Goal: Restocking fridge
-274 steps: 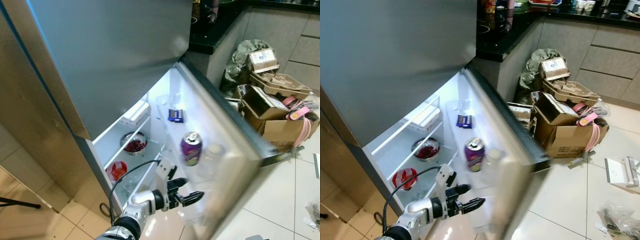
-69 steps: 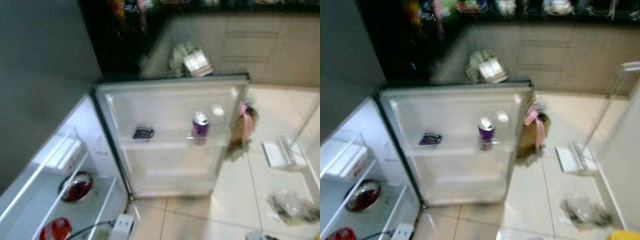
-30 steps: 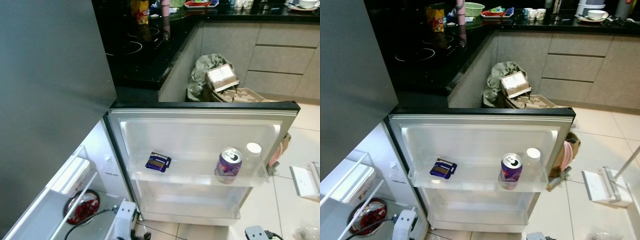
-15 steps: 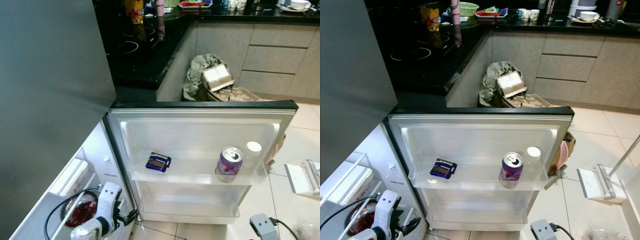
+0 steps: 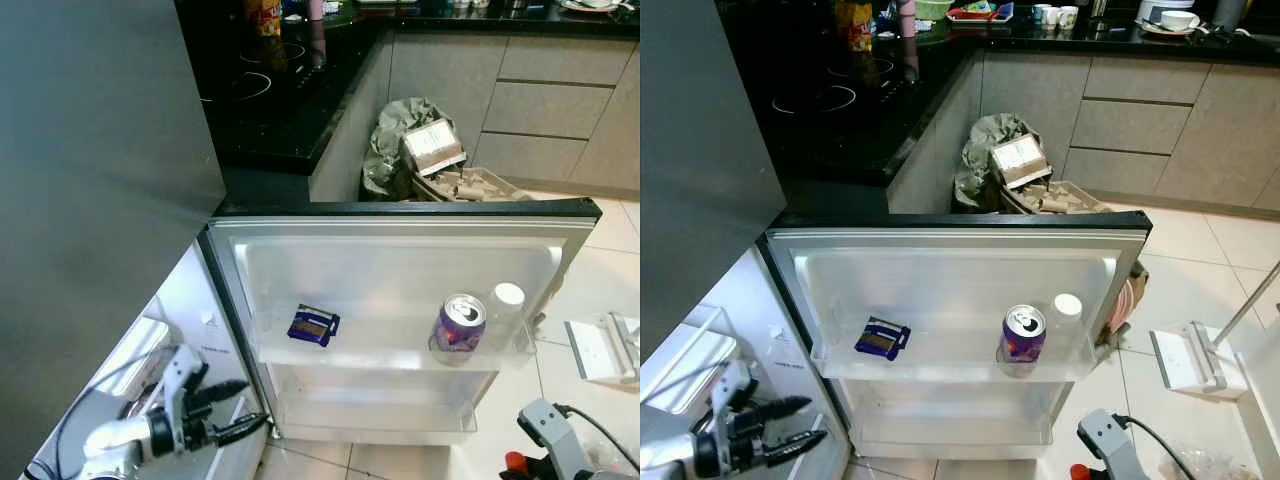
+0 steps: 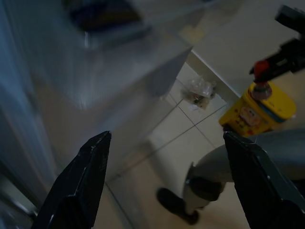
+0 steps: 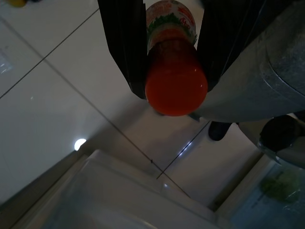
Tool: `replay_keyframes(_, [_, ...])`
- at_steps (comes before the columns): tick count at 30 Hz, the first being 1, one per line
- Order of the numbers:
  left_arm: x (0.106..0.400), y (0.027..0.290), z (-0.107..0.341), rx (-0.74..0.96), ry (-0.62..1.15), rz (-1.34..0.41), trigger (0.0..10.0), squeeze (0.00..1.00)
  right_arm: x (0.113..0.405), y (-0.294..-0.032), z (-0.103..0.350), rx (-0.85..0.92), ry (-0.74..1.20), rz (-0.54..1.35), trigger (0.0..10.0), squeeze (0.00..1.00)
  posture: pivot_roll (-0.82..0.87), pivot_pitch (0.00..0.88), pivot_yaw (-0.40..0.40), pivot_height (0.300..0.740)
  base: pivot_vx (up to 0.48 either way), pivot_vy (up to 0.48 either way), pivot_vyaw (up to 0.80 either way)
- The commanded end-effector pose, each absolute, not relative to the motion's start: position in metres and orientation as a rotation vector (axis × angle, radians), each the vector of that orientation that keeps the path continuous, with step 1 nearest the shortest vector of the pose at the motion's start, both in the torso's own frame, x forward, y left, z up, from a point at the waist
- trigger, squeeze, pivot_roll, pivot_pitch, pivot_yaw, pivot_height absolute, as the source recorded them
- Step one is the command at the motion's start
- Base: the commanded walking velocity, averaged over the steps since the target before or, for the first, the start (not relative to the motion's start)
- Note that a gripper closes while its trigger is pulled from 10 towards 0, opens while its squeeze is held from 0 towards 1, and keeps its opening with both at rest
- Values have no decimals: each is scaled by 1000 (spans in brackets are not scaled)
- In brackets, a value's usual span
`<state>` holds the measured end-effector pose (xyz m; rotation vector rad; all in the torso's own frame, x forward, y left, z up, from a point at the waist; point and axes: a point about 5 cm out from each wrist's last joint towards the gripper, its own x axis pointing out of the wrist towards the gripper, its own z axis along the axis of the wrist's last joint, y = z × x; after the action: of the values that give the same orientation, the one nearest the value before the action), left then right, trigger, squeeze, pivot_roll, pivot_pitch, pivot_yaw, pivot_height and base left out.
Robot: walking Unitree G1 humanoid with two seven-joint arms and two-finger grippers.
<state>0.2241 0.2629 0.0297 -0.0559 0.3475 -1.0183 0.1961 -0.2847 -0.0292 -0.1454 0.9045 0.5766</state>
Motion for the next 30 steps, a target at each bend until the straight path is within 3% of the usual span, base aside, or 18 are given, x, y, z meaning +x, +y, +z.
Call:
replay_keyframes(1, [221,266,38,5,301,-1067,10000,0,210,-284,-16,-161,862,653,10000,0,-63,0,-12,740,0,0,0])
replay_keyframes(8, [210,261,59,49,118,-1112,10000,0,230,-290,12,-216,818,827,10000,0,-47,0,-26,740,0,0,0])
replay_keyframes(20, [175,232,57,83,85,-1184,10000,0,251,-284,45,-222,719,1018,10000,0,-15,0,-27,740,0,0,0])
replay_keyframes(30, [179,210,61,96,14,-1068,10000,0,258,-263,62,-162,613,1166,10000,0,-6,0,-5,740,0,0,0])
